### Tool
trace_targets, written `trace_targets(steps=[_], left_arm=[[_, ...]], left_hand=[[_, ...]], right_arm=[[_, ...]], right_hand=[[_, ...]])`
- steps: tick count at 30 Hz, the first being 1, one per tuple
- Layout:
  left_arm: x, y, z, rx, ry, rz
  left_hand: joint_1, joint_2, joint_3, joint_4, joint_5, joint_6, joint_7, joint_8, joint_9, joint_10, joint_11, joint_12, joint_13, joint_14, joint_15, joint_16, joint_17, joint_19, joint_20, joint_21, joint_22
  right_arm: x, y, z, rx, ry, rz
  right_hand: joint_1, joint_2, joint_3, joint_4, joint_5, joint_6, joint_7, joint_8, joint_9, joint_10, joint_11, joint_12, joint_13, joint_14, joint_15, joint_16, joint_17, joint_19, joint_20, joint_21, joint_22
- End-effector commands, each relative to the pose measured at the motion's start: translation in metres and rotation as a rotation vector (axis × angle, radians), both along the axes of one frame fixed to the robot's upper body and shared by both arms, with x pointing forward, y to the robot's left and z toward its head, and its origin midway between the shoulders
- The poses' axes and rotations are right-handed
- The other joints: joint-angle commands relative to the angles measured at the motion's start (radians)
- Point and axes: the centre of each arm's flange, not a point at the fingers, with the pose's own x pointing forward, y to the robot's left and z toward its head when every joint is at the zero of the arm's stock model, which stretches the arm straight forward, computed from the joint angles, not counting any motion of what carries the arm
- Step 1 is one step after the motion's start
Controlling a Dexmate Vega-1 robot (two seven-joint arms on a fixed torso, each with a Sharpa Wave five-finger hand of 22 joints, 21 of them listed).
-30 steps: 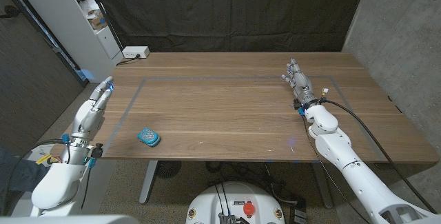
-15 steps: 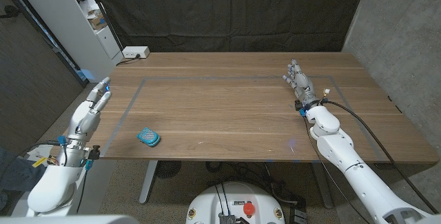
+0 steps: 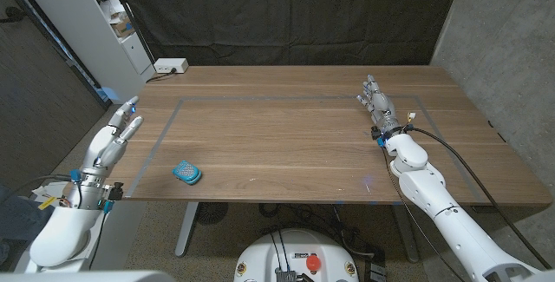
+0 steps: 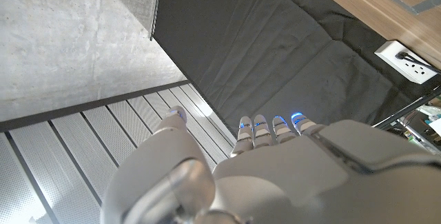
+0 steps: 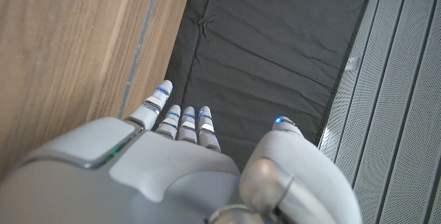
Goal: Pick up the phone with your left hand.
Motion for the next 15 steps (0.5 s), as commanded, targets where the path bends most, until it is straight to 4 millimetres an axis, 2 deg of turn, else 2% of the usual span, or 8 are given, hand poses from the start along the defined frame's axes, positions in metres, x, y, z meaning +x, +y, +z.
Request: trace_targets(steps=[1,3,15], left_arm=[[-0.009,-0.003,0.004,0.113,-0.03,0.086],[-0.009,-0.004,0.004,0.114,-0.034,0.094],[-0.023,-0.001,0.007,0.168,-0.048,0.157]], left_hand=[[0.022,0.003,0.005,-0.015,-0.001,-0.005,-0.001,-0.003,0.004,-0.006,-0.011,-0.003,-0.001,-0.003,-0.007,0.0,0.002,-0.046,0.021,-0.002,0.002],[0.029,0.004,0.007,-0.02,-0.001,-0.007,-0.002,-0.003,0.005,-0.007,-0.013,-0.004,-0.001,-0.003,-0.008,0.0,0.002,-0.043,0.033,-0.001,0.002],[0.047,0.005,0.013,-0.034,0.0,-0.013,-0.005,-0.004,0.005,-0.012,-0.013,-0.005,-0.001,-0.007,-0.01,-0.001,0.001,-0.039,0.041,0.0,0.002]], right_arm=[[0.002,0.0,0.0,0.003,-0.001,-0.003],[0.002,0.0,0.0,0.003,-0.001,-0.002],[0.006,0.001,0.001,0.002,-0.001,0.001]], right_hand=[[0.003,0.007,-0.006,-0.001,0.008,0.011,-0.001,0.002,0.001,0.003,-0.002,0.008,-0.001,0.005,-0.001,0.006,0.003,0.009,-0.002,-0.003,0.005],[0.003,0.007,-0.006,-0.001,0.008,0.011,0.0,0.002,0.001,0.003,-0.003,0.008,-0.001,0.005,0.0,0.006,0.003,0.009,-0.002,-0.003,0.005],[0.003,0.009,-0.007,-0.001,0.009,0.01,-0.001,0.002,0.001,0.002,-0.003,0.008,-0.001,0.006,0.0,0.006,0.002,0.009,-0.003,-0.003,0.005]])
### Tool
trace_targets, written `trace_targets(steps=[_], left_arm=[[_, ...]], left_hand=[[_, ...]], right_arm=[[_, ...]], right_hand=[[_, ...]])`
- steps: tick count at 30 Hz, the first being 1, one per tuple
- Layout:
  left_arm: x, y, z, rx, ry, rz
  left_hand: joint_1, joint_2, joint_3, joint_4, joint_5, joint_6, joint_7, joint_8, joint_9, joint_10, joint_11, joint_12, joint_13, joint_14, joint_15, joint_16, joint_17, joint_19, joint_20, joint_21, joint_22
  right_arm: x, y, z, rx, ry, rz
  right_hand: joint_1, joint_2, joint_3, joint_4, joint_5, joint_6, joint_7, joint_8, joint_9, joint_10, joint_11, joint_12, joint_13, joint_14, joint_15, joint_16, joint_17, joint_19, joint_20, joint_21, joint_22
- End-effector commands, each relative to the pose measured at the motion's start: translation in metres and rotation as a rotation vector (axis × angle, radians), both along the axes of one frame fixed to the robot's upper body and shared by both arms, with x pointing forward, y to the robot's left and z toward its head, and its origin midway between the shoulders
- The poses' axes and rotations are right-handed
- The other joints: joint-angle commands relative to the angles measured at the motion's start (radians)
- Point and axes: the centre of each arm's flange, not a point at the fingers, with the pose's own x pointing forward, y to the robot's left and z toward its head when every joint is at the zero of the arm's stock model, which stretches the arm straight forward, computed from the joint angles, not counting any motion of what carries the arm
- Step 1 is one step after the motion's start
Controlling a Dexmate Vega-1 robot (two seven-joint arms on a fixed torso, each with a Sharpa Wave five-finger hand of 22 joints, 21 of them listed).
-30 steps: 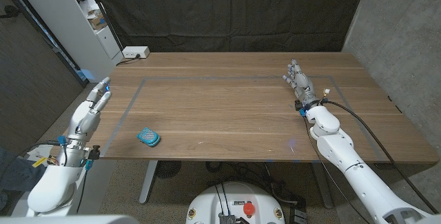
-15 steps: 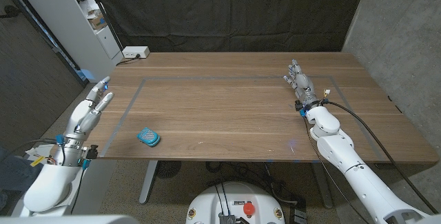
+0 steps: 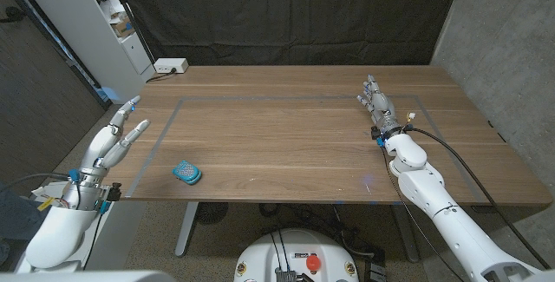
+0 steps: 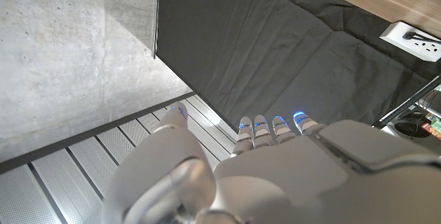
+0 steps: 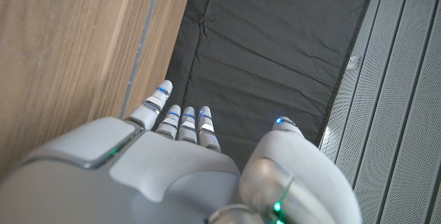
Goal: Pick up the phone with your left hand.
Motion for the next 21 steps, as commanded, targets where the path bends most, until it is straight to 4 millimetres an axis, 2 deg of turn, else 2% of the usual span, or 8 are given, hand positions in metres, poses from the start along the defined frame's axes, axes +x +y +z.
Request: trace_targets(steps=[1,21], left_arm=[[-0.0139,0.001,0.0036,0.073,-0.018,0.068],[-0.0223,0.0052,0.009,0.143,-0.027,0.166]], left_hand=[[0.016,0.002,0.004,-0.009,0.0,-0.007,0.0,-0.004,0.005,-0.007,-0.008,-0.001,-0.001,-0.002,-0.006,-0.001,0.001,-0.041,0.012,0.0,0.002],[0.043,0.002,0.012,-0.03,0.001,-0.011,0.001,-0.002,0.005,-0.016,-0.012,-0.004,0.0,-0.007,-0.007,-0.001,0.001,-0.039,0.023,0.0,0.003]], right_arm=[[0.003,0.0007,0.0017,-0.002,-0.003,0.004],[0.0069,-0.0028,0.002,0.0,0.004,0.001]], right_hand=[[0.002,0.009,0.0,0.0,0.009,0.01,-0.001,0.002,0.001,0.002,-0.003,0.008,0.004,0.006,0.001,0.006,0.002,0.009,-0.003,-0.003,0.005],[0.003,0.011,-0.002,-0.001,0.01,0.009,0.002,0.001,0.001,0.003,0.001,0.008,0.003,0.007,0.001,0.007,0.0,0.013,-0.004,-0.002,0.005]])
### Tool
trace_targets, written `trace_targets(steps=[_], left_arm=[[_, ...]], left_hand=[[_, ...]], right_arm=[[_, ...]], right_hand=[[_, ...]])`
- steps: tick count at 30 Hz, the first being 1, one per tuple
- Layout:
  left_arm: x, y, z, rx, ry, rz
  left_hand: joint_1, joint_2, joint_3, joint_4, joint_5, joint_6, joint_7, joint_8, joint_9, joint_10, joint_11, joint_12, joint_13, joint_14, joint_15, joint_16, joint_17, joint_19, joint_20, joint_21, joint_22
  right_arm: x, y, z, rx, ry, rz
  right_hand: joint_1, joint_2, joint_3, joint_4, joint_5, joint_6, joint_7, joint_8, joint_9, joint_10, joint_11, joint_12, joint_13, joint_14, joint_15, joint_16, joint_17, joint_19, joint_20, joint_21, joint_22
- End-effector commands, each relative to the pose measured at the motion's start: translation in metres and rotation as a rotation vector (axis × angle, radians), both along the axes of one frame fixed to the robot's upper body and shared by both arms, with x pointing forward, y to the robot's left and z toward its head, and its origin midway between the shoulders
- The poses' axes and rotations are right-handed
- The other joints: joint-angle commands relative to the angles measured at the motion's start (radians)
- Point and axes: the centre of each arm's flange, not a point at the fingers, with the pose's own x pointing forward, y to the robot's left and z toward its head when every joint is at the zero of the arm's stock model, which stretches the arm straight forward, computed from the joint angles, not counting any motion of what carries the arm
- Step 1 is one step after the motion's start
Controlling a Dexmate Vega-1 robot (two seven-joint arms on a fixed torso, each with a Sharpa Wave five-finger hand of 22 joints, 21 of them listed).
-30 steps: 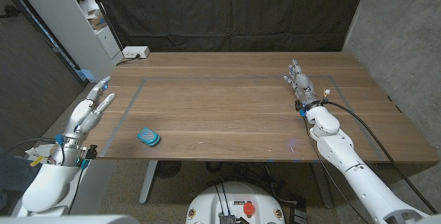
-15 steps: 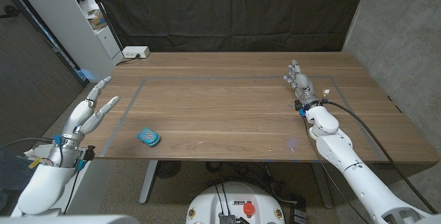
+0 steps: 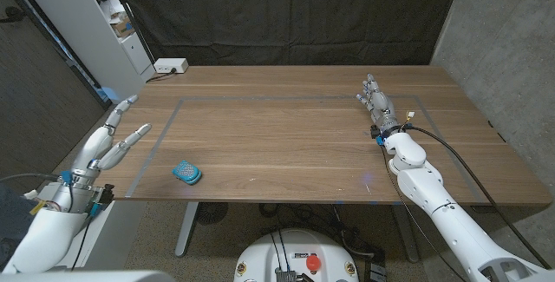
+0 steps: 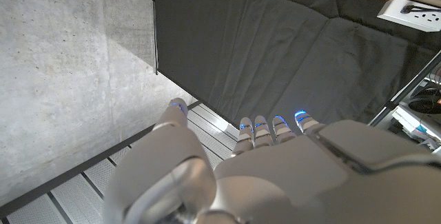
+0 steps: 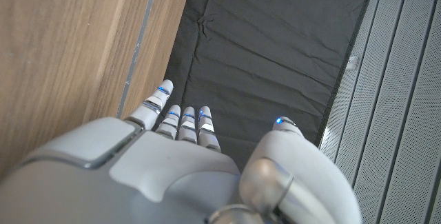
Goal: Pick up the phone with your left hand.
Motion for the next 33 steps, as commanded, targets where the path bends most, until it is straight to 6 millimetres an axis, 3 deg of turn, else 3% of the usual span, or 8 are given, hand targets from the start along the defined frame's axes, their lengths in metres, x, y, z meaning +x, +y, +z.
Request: trace_targets(steps=[1,3,15,22,33], left_arm=[[-0.007,0.004,0.004,0.049,-0.007,0.062],[-0.007,0.005,0.005,0.059,-0.007,0.074],[-0.012,0.003,0.012,0.172,0.009,0.14],[-0.013,0.0,0.012,0.221,0.002,0.182],[-0.013,-0.008,0.015,0.339,0.013,0.233]], left_hand=[[0.015,-0.001,0.004,-0.009,0.001,-0.003,0.003,-0.003,0.005,-0.007,-0.003,-0.004,0.0,-0.007,-0.007,-0.001,0.001,-0.035,0.007,0.0,0.003],[0.023,-0.001,0.007,-0.016,0.001,-0.004,0.004,-0.002,0.005,-0.01,-0.003,-0.005,0.0,-0.009,0.001,-0.002,0.001,-0.032,0.019,0.001,0.003],[0.041,-0.001,0.012,-0.03,0.001,-0.008,0.006,-0.002,0.006,-0.021,-0.005,-0.008,0.0,-0.014,0.0,-0.002,0.002,-0.033,0.028,0.001,0.004],[0.062,0.0,0.018,-0.045,0.001,-0.009,0.008,-0.001,0.006,-0.024,0.001,-0.007,0.0,-0.014,0.001,-0.001,0.002,-0.019,0.004,0.006,0.004],[0.087,-0.004,0.025,-0.063,0.003,-0.027,0.006,-0.005,0.007,-0.039,-0.002,-0.01,0.0,-0.016,0.001,-0.001,0.002,-0.016,0.01,0.004,0.004]], right_arm=[[0.003,-0.002,-0.001,0.004,0.008,-0.002],[0.003,-0.003,-0.002,0.004,0.013,-0.002],[0.006,-0.003,-0.001,0.007,0.017,-0.006],[0.01,-0.001,0.0,0.016,0.014,-0.008],[0.012,-0.001,0.005,0.014,0.004,-0.013]], right_hand=[[0.002,0.011,-0.002,-0.001,0.01,0.009,0.002,0.001,0.001,0.003,0.001,0.008,0.003,0.007,0.001,0.007,0.0,0.006,0.003,-0.002,0.005],[0.002,0.011,-0.002,-0.001,0.01,0.009,0.001,0.001,0.001,0.004,0.001,0.008,0.003,0.008,0.002,0.007,0.0,0.006,0.002,-0.002,0.005],[0.002,0.011,-0.004,-0.002,0.01,0.01,0.001,0.001,0.001,0.004,0.001,0.009,0.003,0.008,0.001,0.007,-0.001,0.006,0.003,-0.003,0.005],[0.003,0.01,-0.005,-0.004,0.011,0.018,0.0,0.004,0.001,0.015,-0.006,0.013,0.003,0.02,-0.004,0.011,-0.002,0.011,0.002,-0.001,0.005],[0.003,0.01,-0.007,-0.004,0.011,0.019,0.001,0.005,0.001,0.016,-0.004,0.012,0.003,0.021,-0.004,0.011,-0.003,0.013,0.0,-0.001,0.005]])
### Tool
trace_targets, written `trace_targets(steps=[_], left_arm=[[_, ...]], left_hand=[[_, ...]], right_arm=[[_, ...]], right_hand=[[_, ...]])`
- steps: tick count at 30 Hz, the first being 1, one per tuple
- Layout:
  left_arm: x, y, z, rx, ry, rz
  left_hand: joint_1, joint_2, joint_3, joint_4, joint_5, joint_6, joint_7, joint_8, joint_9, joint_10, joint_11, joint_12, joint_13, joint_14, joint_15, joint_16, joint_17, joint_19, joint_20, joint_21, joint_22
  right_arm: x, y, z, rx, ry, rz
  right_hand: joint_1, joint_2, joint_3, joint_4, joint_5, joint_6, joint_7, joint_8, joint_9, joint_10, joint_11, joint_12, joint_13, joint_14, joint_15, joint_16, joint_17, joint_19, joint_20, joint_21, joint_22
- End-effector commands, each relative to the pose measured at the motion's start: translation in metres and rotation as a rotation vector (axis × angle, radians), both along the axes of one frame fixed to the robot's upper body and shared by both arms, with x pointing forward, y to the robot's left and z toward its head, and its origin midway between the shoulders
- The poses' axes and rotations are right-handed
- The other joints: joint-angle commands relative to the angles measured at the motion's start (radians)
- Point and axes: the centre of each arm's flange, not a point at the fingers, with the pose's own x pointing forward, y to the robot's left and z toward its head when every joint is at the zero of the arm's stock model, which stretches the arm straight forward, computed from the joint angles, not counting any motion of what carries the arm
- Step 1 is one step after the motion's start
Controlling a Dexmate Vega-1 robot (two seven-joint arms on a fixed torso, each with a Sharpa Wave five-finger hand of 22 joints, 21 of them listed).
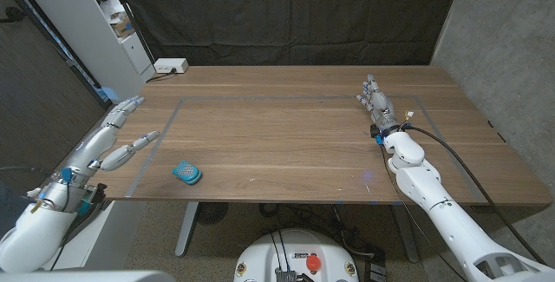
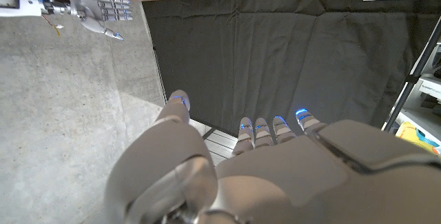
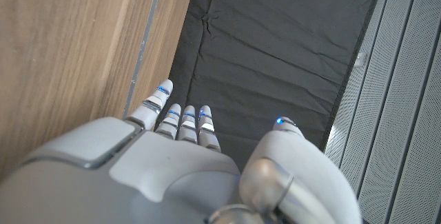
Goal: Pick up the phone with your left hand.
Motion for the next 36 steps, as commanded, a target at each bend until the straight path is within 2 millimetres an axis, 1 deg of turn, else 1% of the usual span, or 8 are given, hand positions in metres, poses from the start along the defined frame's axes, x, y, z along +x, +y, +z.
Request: trace_targets(steps=[1,7,12,16,22,24,30,36], left_arm=[[-0.003,-0.007,0.006,0.128,0.008,0.062],[0.0,-0.011,0.007,0.196,0.045,0.044],[-0.001,-0.015,0.007,0.235,0.057,0.057],[-0.001,-0.019,0.007,0.286,0.065,0.087],[-0.003,-0.02,0.009,0.346,0.083,0.127],[-0.004,-0.02,0.009,0.354,0.071,0.145],[-0.005,-0.022,0.01,0.427,0.088,0.195],[-0.006,-0.024,0.012,0.477,0.086,0.239]], left_hand=[[0.026,-0.001,0.006,-0.013,0.003,-0.016,0.0,-0.005,0.002,-0.02,0.002,-0.003,0.0,-0.014,-0.002,-0.001,0.002,-0.016,0.004,0.004,0.004],[0.042,-0.008,0.008,-0.023,0.006,-0.029,-0.002,-0.007,0.002,-0.024,0.006,-0.002,0.001,-0.018,0.007,-0.002,0.002,-0.013,0.014,0.004,0.003],[0.06,-0.033,0.002,-0.034,0.013,-0.054,-0.005,-0.01,0.003,-0.034,0.022,-0.002,0.003,-0.031,0.025,-0.004,0.003,-0.018,0.021,0.0,0.003],[0.064,-0.041,-0.001,-0.036,0.016,-0.061,-0.007,-0.01,0.003,-0.034,0.021,-0.001,0.004,-0.031,0.027,-0.003,0.003,-0.015,0.027,0.001,0.003],[0.072,-0.056,-0.006,-0.038,0.022,-0.064,-0.006,-0.008,0.003,-0.023,0.018,0.006,0.005,-0.024,0.03,0.001,0.003,-0.009,0.027,0.002,0.002],[0.076,-0.063,-0.008,-0.039,0.024,-0.057,-0.006,-0.003,0.003,-0.015,0.016,0.01,0.006,-0.02,0.032,0.002,0.003,-0.008,0.027,0.002,0.002],[0.09,-0.111,-0.031,-0.037,0.041,-0.021,0.01,0.013,0.005,0.032,0.021,0.032,0.012,0.016,0.035,0.014,0.004,0.006,0.025,0.004,0.002],[0.101,-0.129,-0.04,-0.033,0.052,0.005,0.011,0.021,0.006,0.055,0.012,0.042,0.015,0.032,0.03,0.016,0.004,0.019,0.022,0.007,0.002]], right_arm=[[0.002,0.0,0.005,0.0,-0.013,-0.007],[0.0,-0.002,0.006,0.003,-0.017,-0.013],[-0.001,-0.004,0.006,0.008,-0.02,-0.016],[-0.001,-0.004,0.006,0.008,-0.023,-0.016],[-0.002,-0.004,0.009,0.006,-0.027,-0.019],[-0.002,-0.004,0.01,0.004,-0.027,-0.02],[-0.001,-0.002,0.013,0.007,-0.029,-0.021],[0.0,0.0,0.015,0.008,-0.033,-0.018]], right_hand=[[0.003,0.01,-0.002,0.0,0.004,0.008,0.001,0.005,0.001,0.005,-0.001,0.005,0.003,0.01,-0.001,0.007,0.002,0.009,-0.003,-0.001,0.005],[0.003,0.01,-0.003,0.0,0.004,0.008,0.002,0.004,0.001,0.005,0.0,0.004,0.003,0.01,0.0,0.007,0.002,0.009,-0.003,-0.001,0.005],[0.003,0.011,-0.004,0.0,0.005,0.007,0.002,0.004,0.001,0.005,0.001,0.004,0.003,0.01,0.0,0.007,0.001,0.009,-0.003,-0.002,0.005],[0.002,0.011,-0.004,-0.001,0.005,0.007,0.001,0.003,0.001,0.006,0.001,0.004,0.002,0.011,0.001,0.007,0.001,0.009,-0.003,-0.002,0.005],[0.002,0.011,-0.005,-0.001,0.005,0.006,0.001,0.003,0.001,0.006,0.002,0.004,0.002,0.011,0.001,0.007,0.001,0.009,-0.001,-0.002,0.005],[0.002,0.012,-0.005,-0.001,0.005,0.007,0.001,0.003,0.001,0.005,0.002,0.003,0.002,0.011,0.0,0.007,0.001,0.009,-0.001,-0.002,0.005],[0.001,0.012,-0.006,-0.001,0.006,0.007,0.001,0.003,0.001,0.005,0.003,0.003,0.002,0.013,0.004,0.008,0.001,0.01,-0.002,-0.002,0.005],[0.001,0.012,-0.007,-0.001,0.006,0.006,0.002,0.003,0.001,0.004,0.004,0.002,0.003,0.014,0.003,0.008,0.001,0.01,-0.001,-0.002,0.005]])
